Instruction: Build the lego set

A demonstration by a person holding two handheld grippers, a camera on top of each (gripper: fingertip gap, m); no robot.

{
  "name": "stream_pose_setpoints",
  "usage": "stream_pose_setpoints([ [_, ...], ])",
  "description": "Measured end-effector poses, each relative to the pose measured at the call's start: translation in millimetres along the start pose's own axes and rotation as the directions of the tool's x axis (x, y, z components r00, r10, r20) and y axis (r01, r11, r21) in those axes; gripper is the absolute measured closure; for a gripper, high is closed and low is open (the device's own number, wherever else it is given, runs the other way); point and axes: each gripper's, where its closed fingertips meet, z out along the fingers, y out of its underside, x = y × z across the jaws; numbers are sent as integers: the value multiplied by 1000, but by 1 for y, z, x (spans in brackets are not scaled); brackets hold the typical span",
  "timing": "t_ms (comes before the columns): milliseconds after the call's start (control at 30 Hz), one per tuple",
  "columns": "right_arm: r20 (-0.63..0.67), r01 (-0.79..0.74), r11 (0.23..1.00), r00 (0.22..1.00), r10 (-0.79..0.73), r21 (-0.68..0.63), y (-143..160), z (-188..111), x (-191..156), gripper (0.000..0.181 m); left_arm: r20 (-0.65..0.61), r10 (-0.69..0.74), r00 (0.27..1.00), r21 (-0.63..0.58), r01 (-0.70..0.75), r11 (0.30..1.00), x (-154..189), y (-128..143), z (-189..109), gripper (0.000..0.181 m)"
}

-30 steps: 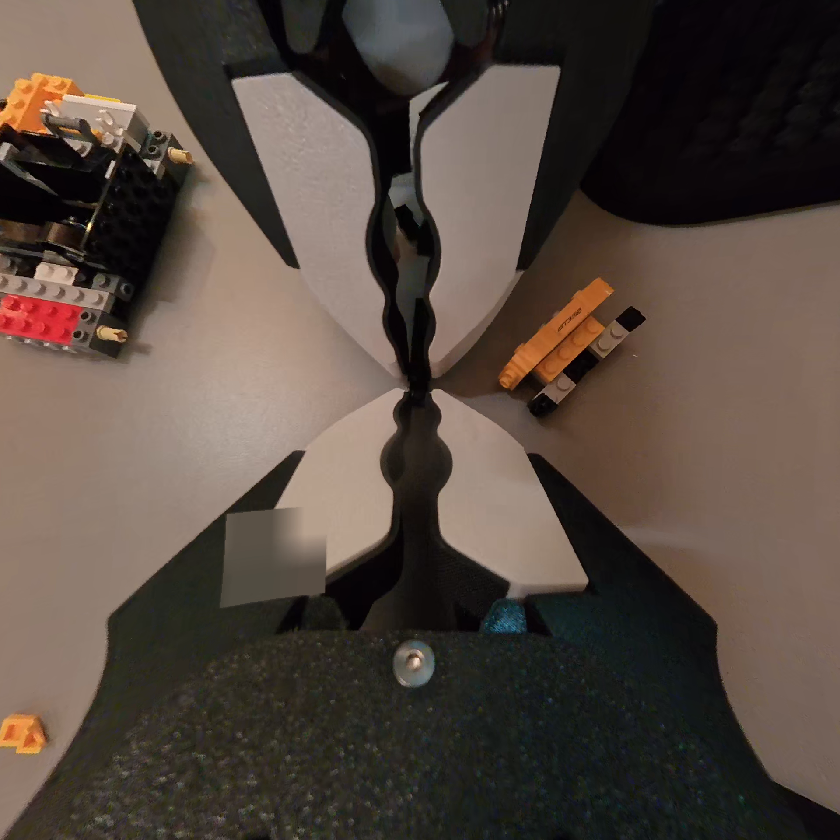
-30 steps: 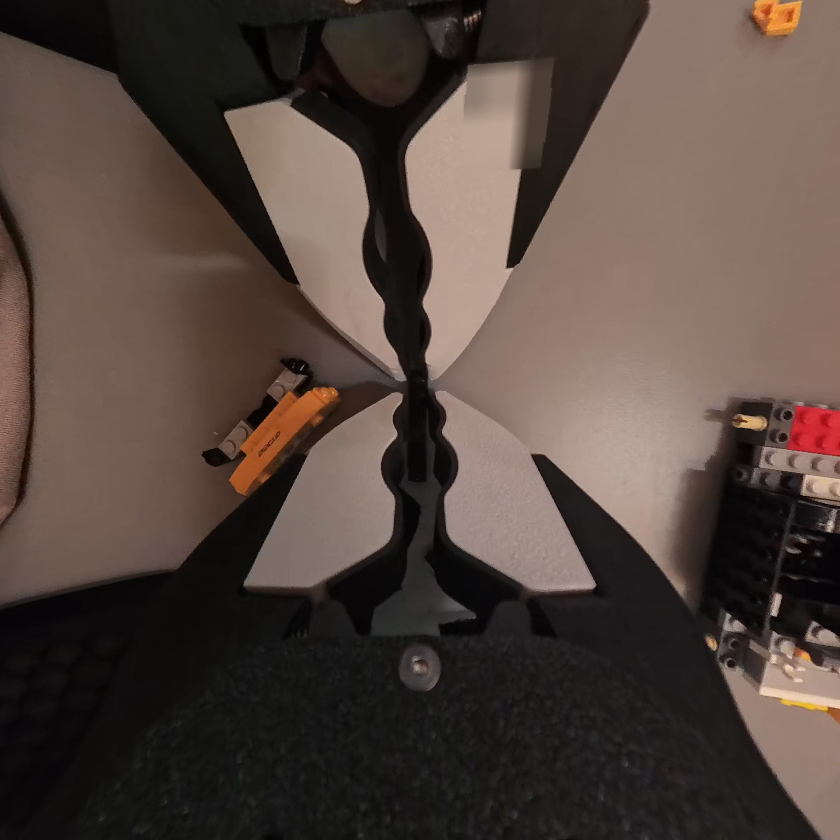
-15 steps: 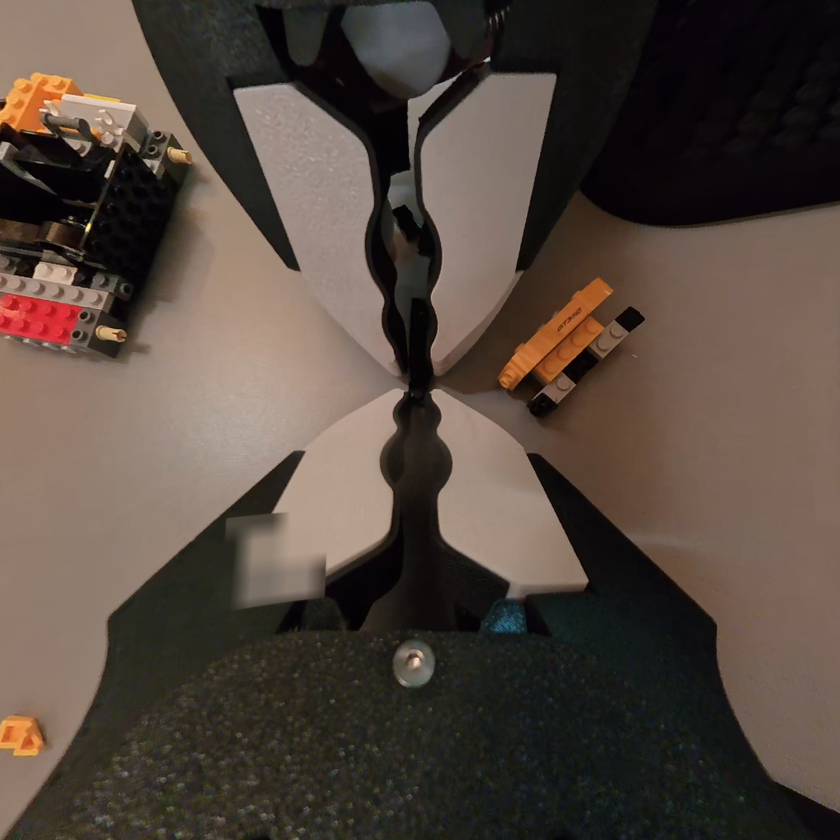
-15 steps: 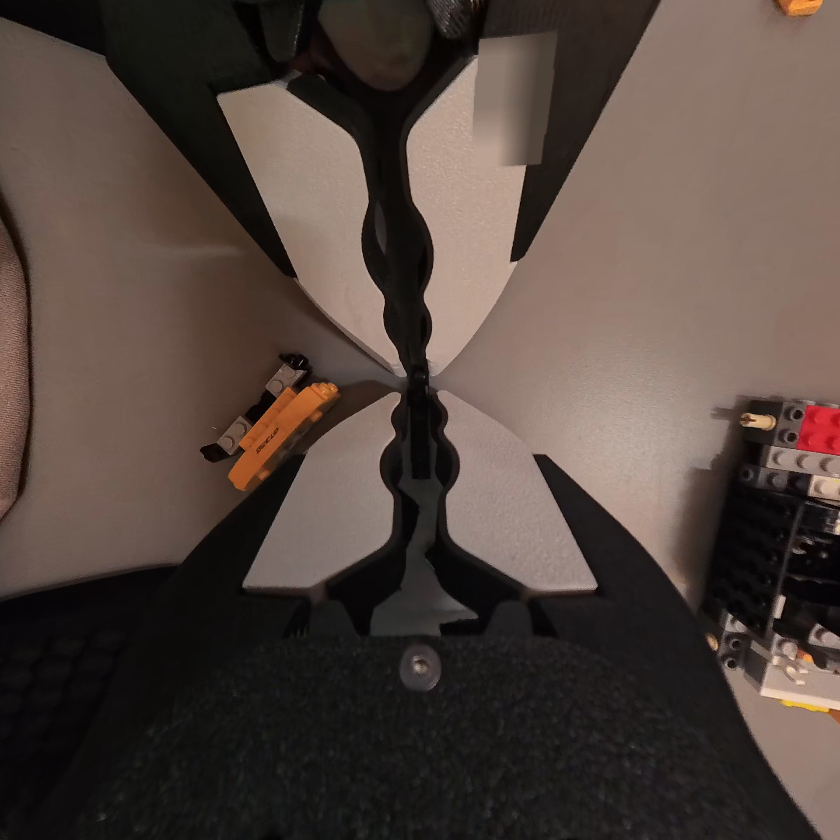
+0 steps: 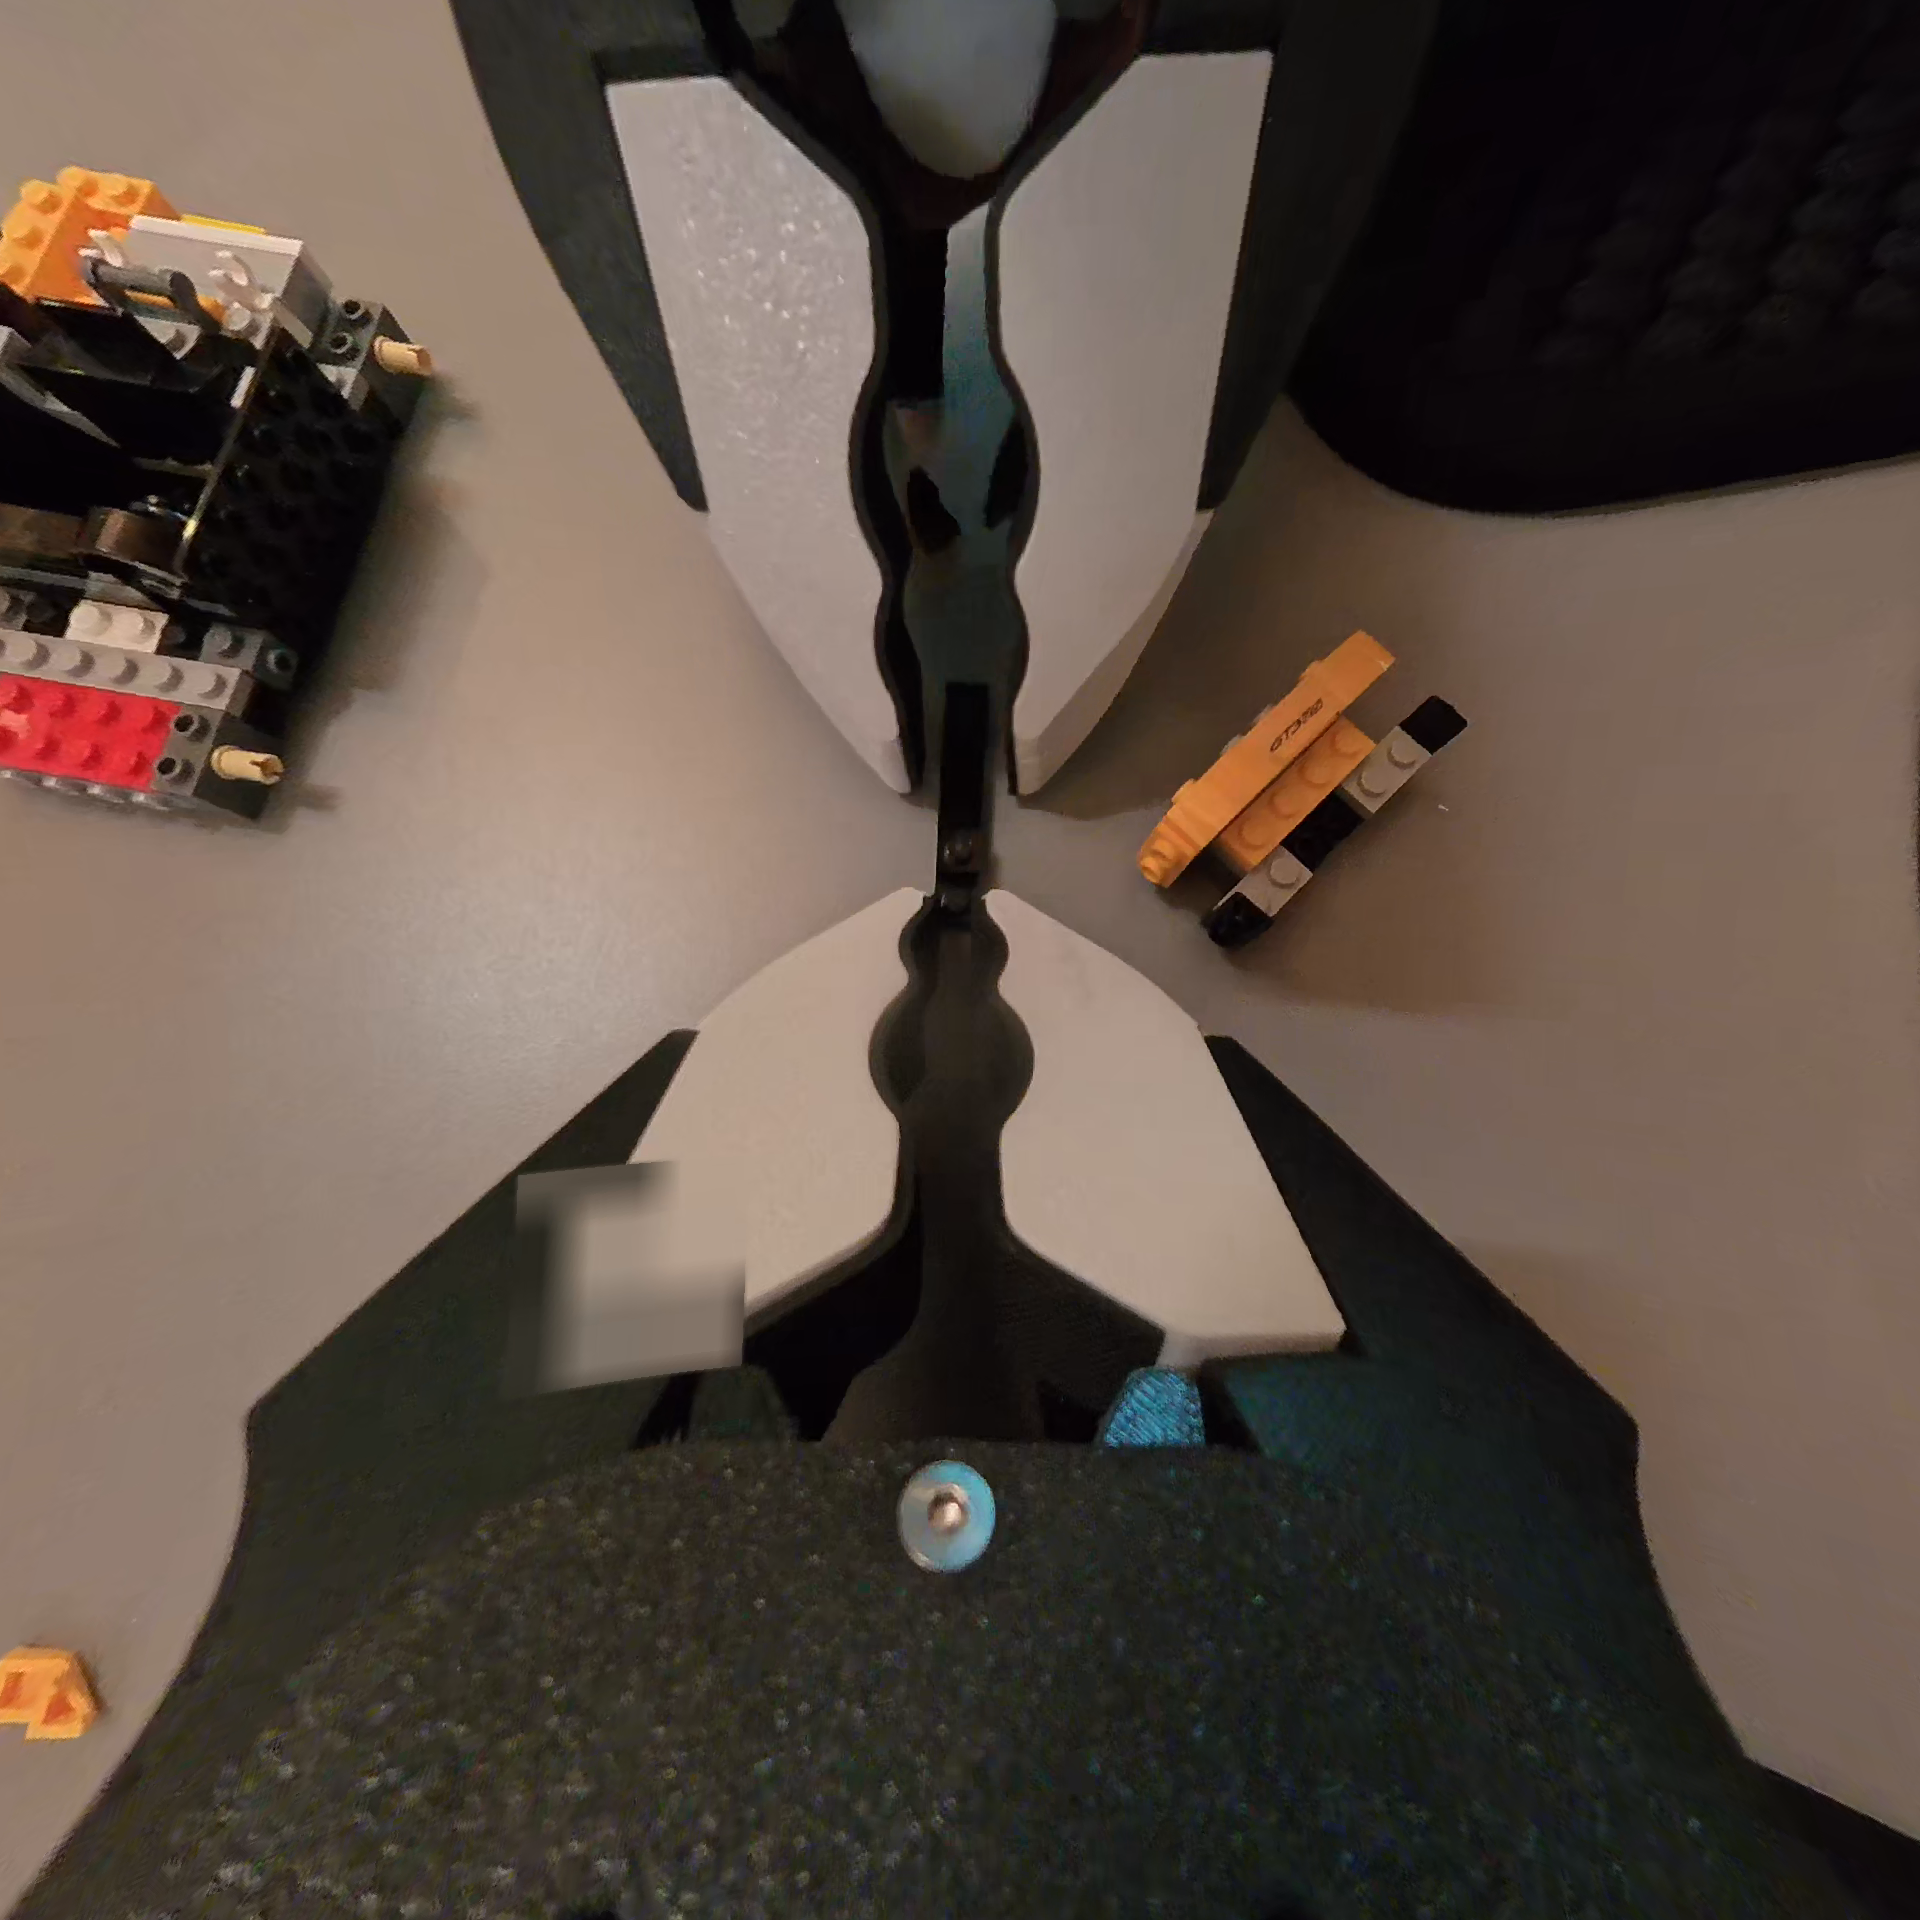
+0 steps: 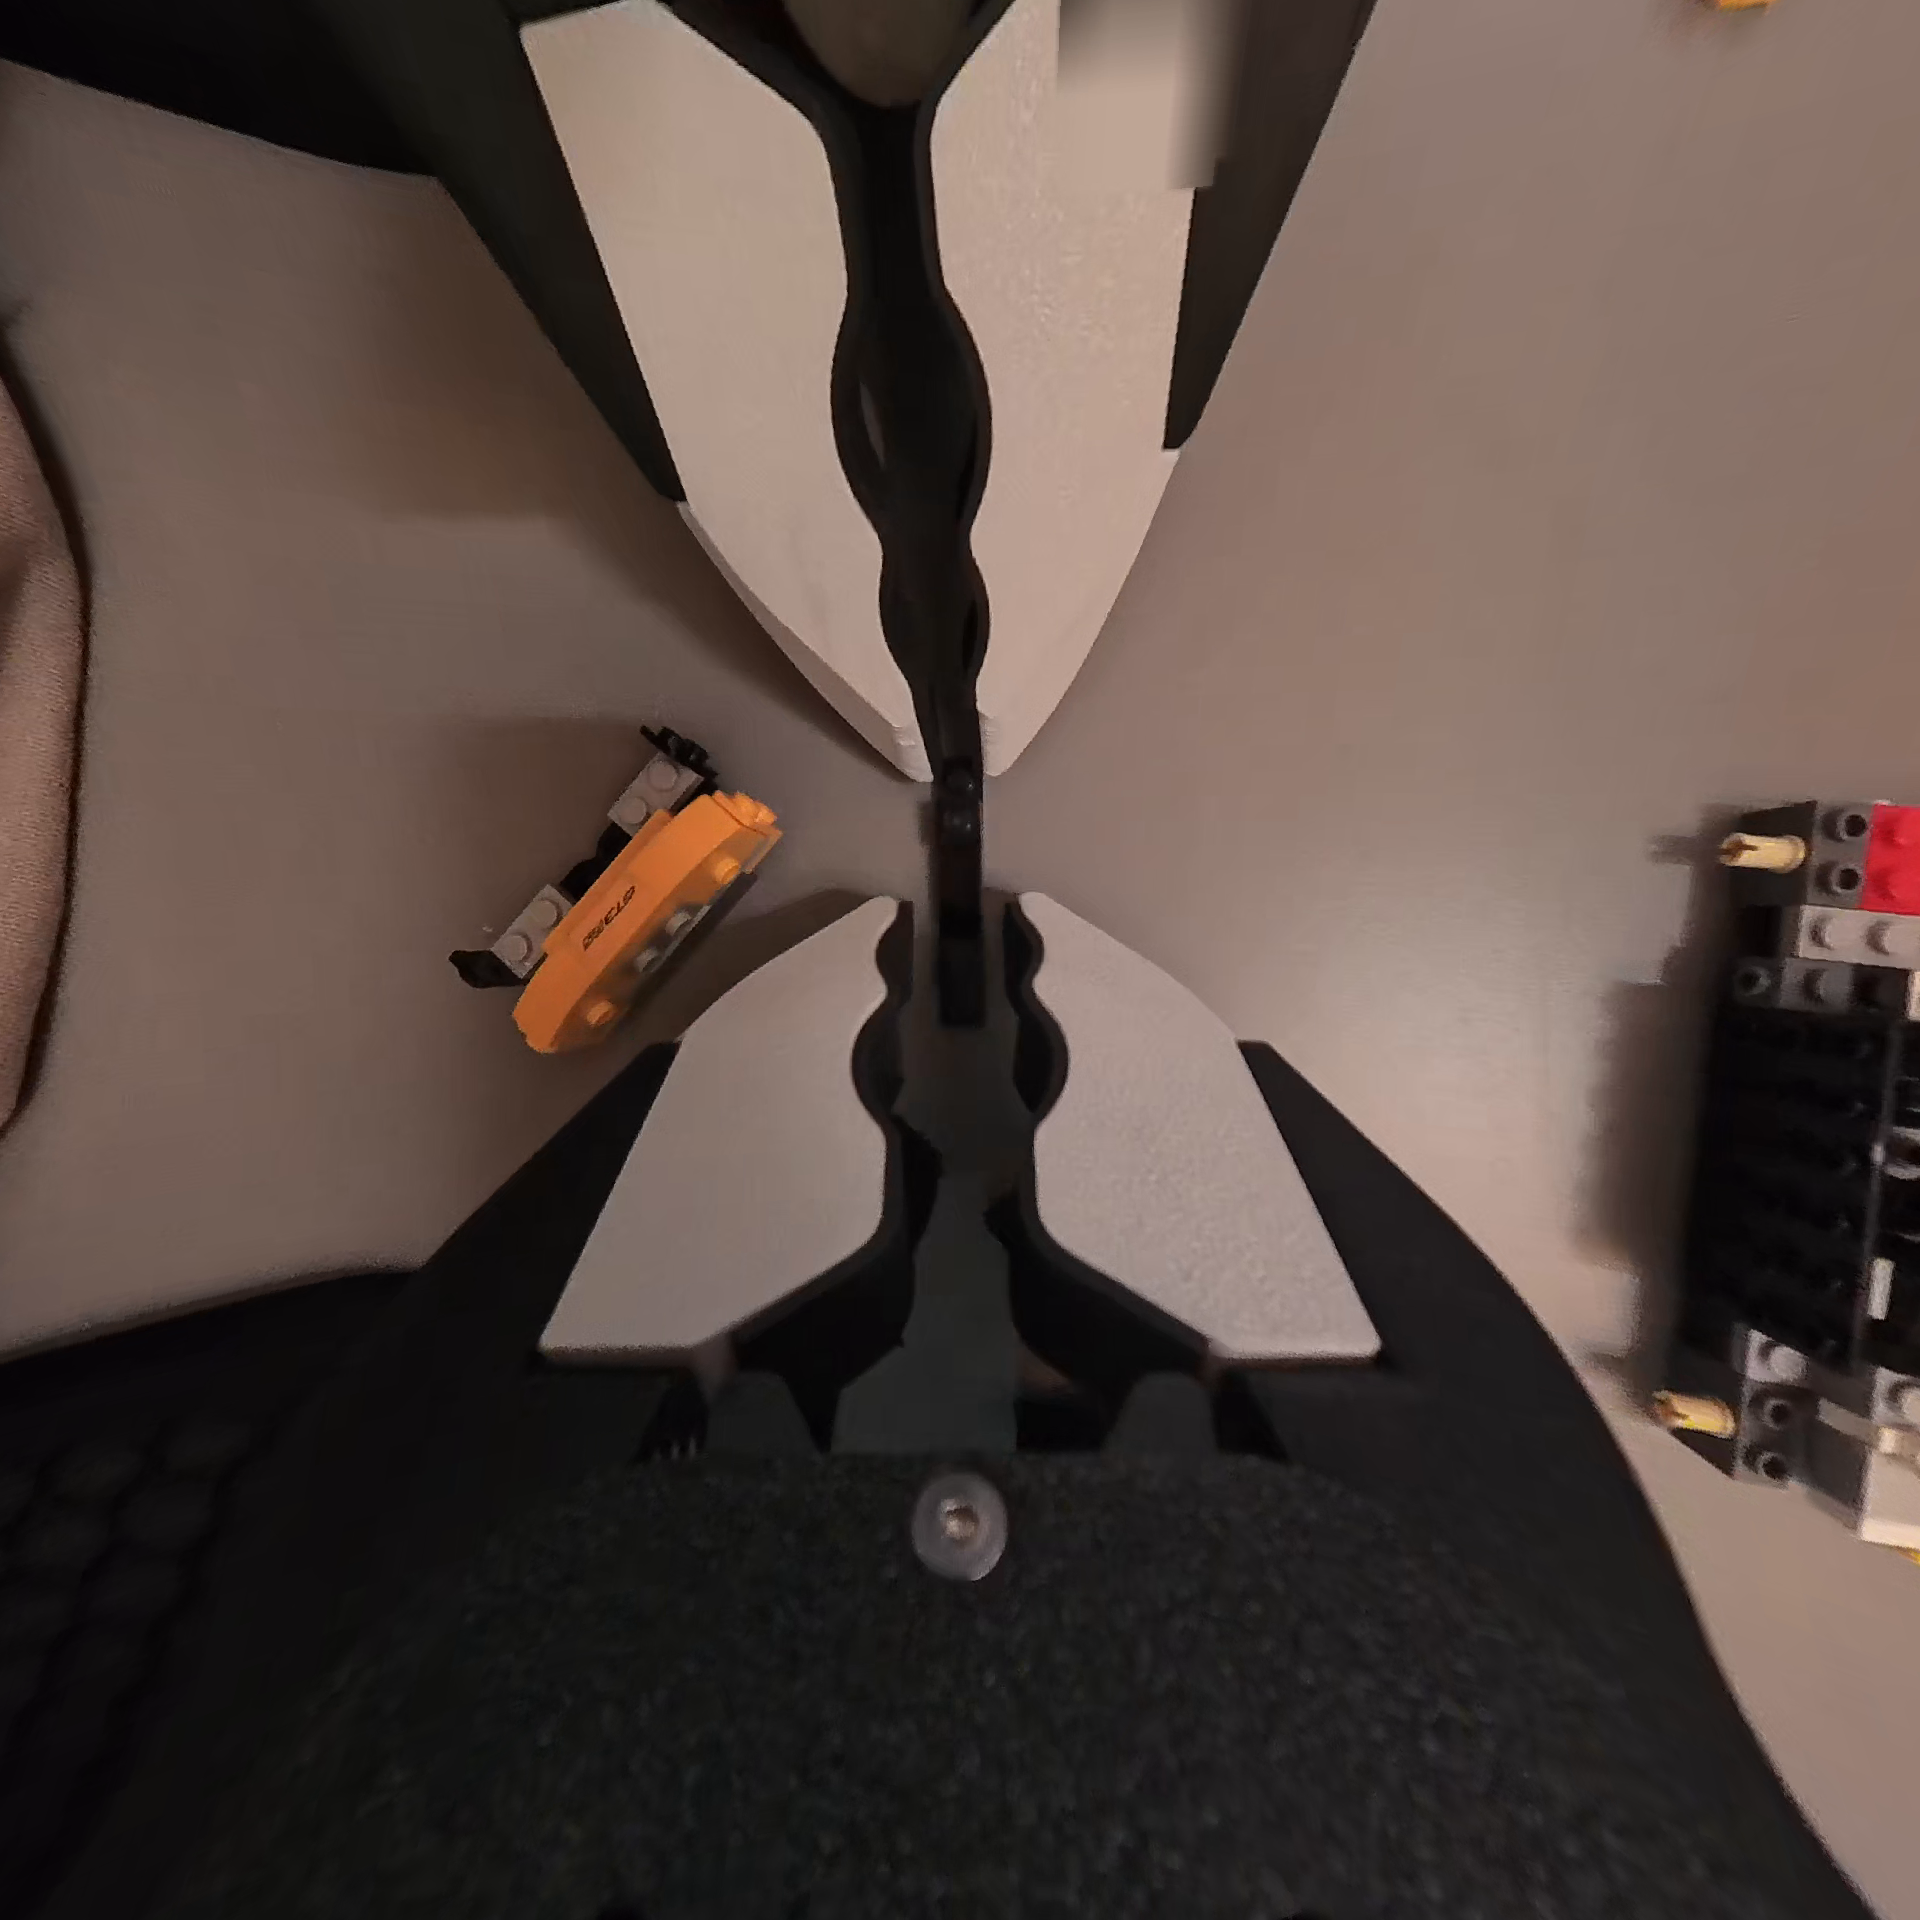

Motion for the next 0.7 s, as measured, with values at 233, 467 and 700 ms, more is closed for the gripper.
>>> stream_pose_setpoints([
  [233, 4, 12, 1000, 1000, -12, 29, -2, 2, 1, 174, -21, 5, 1000, 8, -5, 1000, 0, 0, -1, 176],
  [467, 4, 20, 999, 1000, -20, 40, -2, 2, 0, 174, -21, 6, 1000, 4, -6, 1000, -1, 2, -2, 177],
  [700, -7, 19, 1000, 1000, -19, 25, -1, 1, 2, 174, -37, 2, 999, 22, -1, 1000, -1, 1, -4, 176],
])
